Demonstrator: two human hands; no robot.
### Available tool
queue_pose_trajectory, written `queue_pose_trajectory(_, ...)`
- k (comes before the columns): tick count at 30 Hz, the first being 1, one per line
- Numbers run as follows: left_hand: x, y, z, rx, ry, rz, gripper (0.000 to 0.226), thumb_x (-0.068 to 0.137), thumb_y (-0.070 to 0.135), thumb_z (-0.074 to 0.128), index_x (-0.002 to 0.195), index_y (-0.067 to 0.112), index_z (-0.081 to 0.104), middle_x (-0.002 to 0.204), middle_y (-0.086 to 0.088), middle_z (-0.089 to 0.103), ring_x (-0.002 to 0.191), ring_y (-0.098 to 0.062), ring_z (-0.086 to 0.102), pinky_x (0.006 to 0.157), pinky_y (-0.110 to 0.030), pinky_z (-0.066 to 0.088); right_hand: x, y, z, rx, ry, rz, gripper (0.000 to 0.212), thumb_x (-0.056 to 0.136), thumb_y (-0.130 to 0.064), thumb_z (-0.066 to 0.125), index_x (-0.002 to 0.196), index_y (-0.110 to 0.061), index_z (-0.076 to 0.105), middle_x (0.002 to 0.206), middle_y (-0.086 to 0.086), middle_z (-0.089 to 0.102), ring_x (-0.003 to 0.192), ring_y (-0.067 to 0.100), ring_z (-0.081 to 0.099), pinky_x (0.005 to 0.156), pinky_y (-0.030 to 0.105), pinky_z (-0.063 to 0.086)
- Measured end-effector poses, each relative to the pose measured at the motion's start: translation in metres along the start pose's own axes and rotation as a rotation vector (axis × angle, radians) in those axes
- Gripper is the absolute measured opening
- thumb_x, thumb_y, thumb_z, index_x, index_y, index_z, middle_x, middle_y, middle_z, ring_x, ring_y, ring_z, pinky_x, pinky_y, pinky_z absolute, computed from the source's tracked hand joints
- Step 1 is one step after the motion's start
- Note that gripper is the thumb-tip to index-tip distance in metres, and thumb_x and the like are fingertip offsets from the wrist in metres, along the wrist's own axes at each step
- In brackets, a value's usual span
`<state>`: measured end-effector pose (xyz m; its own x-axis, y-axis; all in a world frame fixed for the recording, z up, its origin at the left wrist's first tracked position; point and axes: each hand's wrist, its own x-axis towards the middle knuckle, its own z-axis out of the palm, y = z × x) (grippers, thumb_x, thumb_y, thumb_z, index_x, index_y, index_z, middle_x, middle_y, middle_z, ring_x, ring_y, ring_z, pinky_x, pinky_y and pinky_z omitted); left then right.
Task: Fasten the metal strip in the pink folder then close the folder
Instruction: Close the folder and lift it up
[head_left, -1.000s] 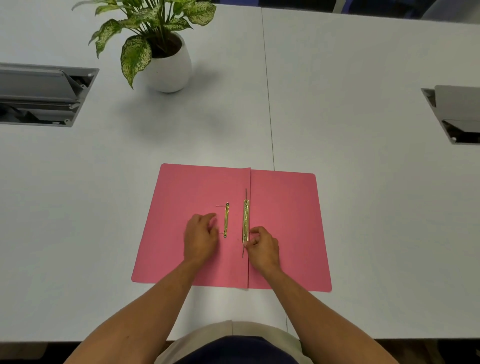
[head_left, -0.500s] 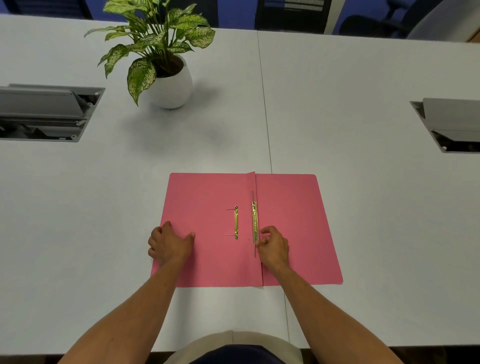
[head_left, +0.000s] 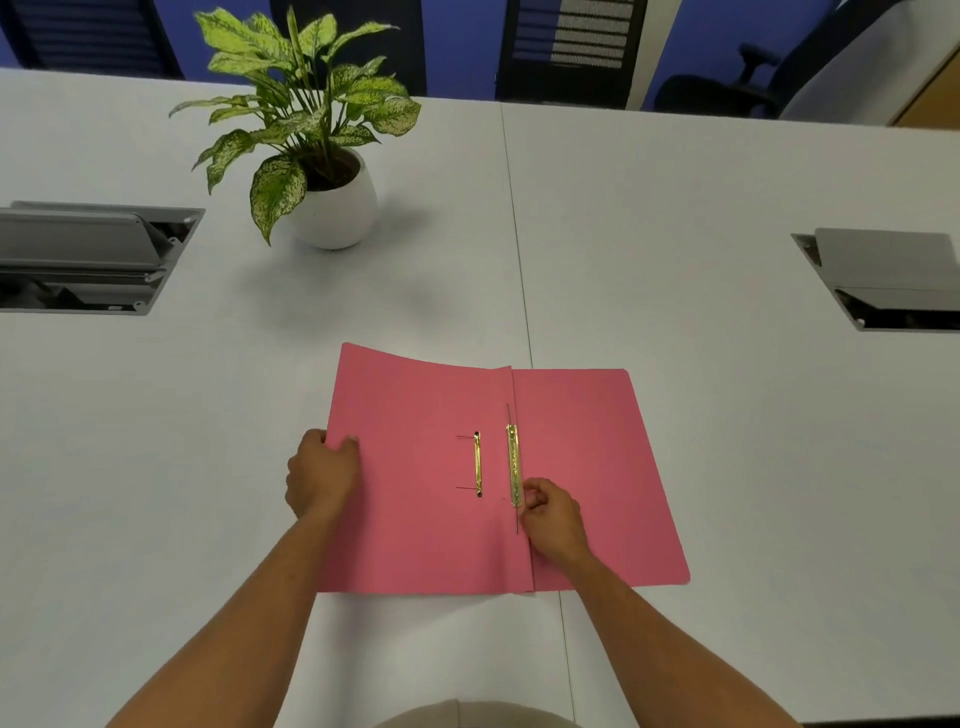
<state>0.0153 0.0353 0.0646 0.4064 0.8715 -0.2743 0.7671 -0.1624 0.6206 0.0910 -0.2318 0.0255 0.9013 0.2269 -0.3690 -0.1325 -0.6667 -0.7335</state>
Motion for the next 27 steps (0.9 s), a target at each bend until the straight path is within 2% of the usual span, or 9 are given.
queue_pose_trajectory(5,0.017,0.039,-0.039,0.013,-0.042,0.145,0.02,0.077,0.026,0.057,0.075,0.007,0.062,0.069,-0.008,0.063,0.062,-0.028,0.056,0.057,-0.031,0.041,0.009,-0.015,0.002,0.008,-0.211,-0.112,0.041,0.076,0.012,0.042,0.104,-0.004,0.066,0.083,0.018,0.064,0.076,0.016,0.054,0.069,0.025,0.047)
queue_pose_trajectory(10,0.014,0.071,-0.065,-0.097,-0.087,0.327,0.022,0.079,0.029,0.063,0.067,0.01,0.063,0.067,-0.006,0.065,0.065,-0.025,0.06,0.058,-0.031,0.046,0.015,-0.037,0.017,-0.013,-0.41,-0.117,0.043,0.087,-0.017,0.064,0.129,-0.015,0.056,0.075,-0.018,0.047,0.073,0.003,0.047,0.077,0.02,0.041)
queue_pose_trajectory(13,-0.002,0.091,-0.07,-0.335,-0.23,0.391,0.038,0.08,0.05,0.066,0.064,0.015,0.062,0.058,0.003,0.063,0.052,-0.013,0.061,0.043,-0.027,0.048,0.012,-0.052,0.027,-0.049,-0.491,-0.113,0.062,0.09,-0.045,0.059,0.141,-0.015,0.041,0.117,-0.007,0.063,0.111,0.016,0.056,0.097,0.026,0.039)
queue_pose_trajectory(15,-0.014,0.101,-0.066,-0.442,-0.356,0.399,0.05,0.077,0.065,0.06,0.074,0.016,0.067,0.062,0.002,0.068,0.051,-0.012,0.066,0.042,-0.027,0.052,0.012,-0.059,0.03,-0.072,-0.473,-0.145,0.068,0.089,-0.054,0.054,0.142,-0.014,0.04,0.144,0.005,0.048,0.131,0.02,0.045,0.109,0.032,0.034)
queue_pose_trajectory(17,-0.024,0.105,-0.056,-0.49,-0.456,0.409,0.057,0.075,0.073,0.053,0.086,0.019,0.07,0.072,0.0,0.072,0.059,-0.016,0.07,0.046,-0.03,0.054,0.01,-0.071,0.024,0.084,-0.439,-0.154,0.063,0.087,-0.057,0.054,0.136,-0.018,0.05,0.143,0.005,0.05,0.132,0.019,0.045,0.109,0.031,0.038)
queue_pose_trajectory(19,-0.032,0.104,-0.041,-0.482,-0.522,0.443,0.059,0.075,0.074,0.049,0.095,0.023,0.07,0.083,0.0,0.074,0.07,-0.017,0.073,0.053,-0.032,0.056,0.008,-0.085,0.007,0.378,-0.423,-0.111,0.047,0.083,-0.061,0.052,0.118,-0.032,0.062,0.127,-0.007,0.063,0.124,0.018,0.053,0.093,0.026,0.051)
queue_pose_trajectory(21,-0.04,0.1,-0.023,-0.436,-0.595,0.479,0.057,0.074,0.076,0.046,0.099,0.031,0.07,0.094,0.002,0.074,0.082,-0.015,0.072,0.064,-0.034,0.057,0.011,-0.096,-0.015,0.629,-0.45,-0.087,0.05,0.081,-0.066,0.045,0.12,-0.037,0.06,0.121,-0.011,0.066,0.117,0.019,0.059,0.084,0.031,0.055)
queue_pose_trajectory(24,-0.052,0.091,0.002,-0.315,-0.719,0.515,0.062,0.07,0.085,0.043,0.108,0.042,0.065,0.113,0.01,0.07,0.101,-0.009,0.067,0.084,-0.032,0.054,0.021,-0.1,-0.05,0.831,-0.375,-0.071,0.073,0.077,-0.073,0.041,0.13,-0.024,0.054,0.128,0.006,0.062,0.114,0.027,0.062,0.092,0.046,0.052)
queue_pose_trajectory(27,-0.058,0.079,0.026,-0.151,-0.779,0.487,0.068,0.076,0.074,0.052,0.13,0.033,0.055,0.134,0.005,0.058,0.119,-0.011,0.054,0.094,-0.028,0.041,0.029,-0.084,-0.078,0.958,-0.239,-0.067,0.071,0.077,-0.064,0.056,0.123,-0.01,0.059,0.119,0.016,0.064,0.108,0.032,0.061,0.097,0.05,0.048)
